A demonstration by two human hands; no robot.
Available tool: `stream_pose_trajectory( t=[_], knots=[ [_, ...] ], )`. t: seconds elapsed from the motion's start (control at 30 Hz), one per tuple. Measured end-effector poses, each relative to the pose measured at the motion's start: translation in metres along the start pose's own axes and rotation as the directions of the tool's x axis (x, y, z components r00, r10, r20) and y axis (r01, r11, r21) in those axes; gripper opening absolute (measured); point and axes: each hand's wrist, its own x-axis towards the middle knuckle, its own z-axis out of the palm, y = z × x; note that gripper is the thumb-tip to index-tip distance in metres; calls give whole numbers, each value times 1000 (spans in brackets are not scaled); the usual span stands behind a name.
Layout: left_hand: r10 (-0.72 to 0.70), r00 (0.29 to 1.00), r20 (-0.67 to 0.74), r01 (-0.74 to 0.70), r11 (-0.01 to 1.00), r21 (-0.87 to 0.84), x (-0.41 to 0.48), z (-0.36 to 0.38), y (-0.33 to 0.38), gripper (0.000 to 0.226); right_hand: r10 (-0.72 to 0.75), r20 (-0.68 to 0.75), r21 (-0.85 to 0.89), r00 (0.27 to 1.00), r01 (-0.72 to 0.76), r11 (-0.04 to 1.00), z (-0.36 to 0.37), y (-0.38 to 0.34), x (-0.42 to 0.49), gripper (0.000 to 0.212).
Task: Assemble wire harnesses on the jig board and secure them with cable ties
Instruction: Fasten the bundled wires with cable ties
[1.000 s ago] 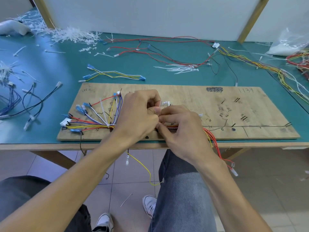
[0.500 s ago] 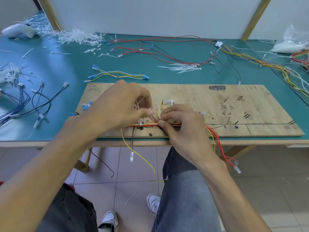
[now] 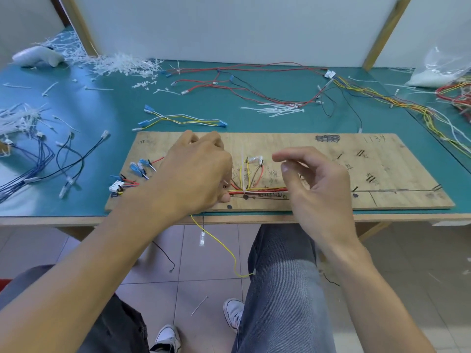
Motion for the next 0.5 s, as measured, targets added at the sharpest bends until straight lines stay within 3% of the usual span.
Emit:
stream_pose_trajectory(
  t=[0.13,0.27,0.5],
  knots=[
    [22,998,-53,-22,1000,11,-4,4,2,29,77,33,-146,997,-71,987,-30,10,13,23],
    [22,998,-50,-20,999,40,-6,5,4,28,55,281,-400,958,65,914,-52,20,20,11],
    [24,998,-49,-22,998,55,-4,8,4,28,40,424,-470,905,182,864,-58,23,30,4]
  ],
)
